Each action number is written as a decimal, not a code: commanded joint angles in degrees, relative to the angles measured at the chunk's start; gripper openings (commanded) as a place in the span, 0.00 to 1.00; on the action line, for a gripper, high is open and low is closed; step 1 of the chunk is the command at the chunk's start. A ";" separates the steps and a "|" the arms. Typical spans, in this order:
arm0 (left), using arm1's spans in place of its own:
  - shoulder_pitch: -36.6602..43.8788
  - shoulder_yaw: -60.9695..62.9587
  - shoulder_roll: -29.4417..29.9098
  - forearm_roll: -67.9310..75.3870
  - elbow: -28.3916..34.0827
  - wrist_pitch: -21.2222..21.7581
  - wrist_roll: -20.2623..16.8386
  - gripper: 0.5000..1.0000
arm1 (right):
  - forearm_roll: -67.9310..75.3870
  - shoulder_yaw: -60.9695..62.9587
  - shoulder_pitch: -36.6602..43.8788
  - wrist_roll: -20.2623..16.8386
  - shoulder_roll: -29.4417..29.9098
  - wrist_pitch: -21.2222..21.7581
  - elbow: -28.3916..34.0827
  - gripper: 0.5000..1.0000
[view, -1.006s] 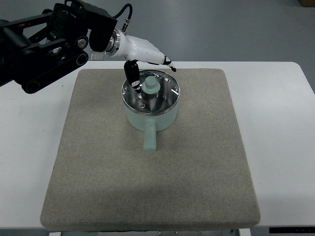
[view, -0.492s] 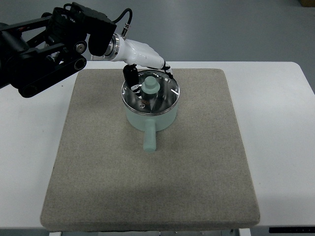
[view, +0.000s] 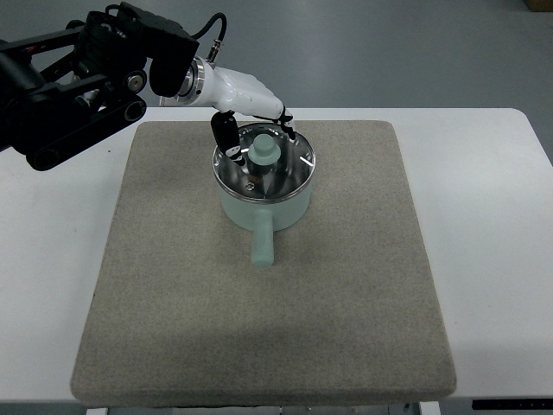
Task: Place lid left of pot with left hand
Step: 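Close the left hand fingers around the mint-green lid knob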
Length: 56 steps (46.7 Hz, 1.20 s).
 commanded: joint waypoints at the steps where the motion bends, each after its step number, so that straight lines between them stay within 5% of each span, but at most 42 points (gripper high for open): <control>1: 0.00 -0.08 0.31 -0.04 -0.01 0.00 0.00 0.73 | 0.00 0.00 0.00 0.00 0.00 0.00 0.00 0.85; 28: -0.09 -0.17 0.22 -0.04 -0.09 0.00 0.00 0.55 | 0.00 0.00 0.00 0.00 0.00 0.00 0.00 0.85; 41: -0.17 -0.17 0.22 -0.04 -0.27 0.00 0.00 0.26 | 0.00 0.00 0.00 0.00 0.00 0.00 0.00 0.85; 56: -0.09 -0.17 0.31 -0.04 -0.27 0.00 0.00 0.26 | 0.00 0.00 0.00 0.00 0.00 0.00 0.00 0.85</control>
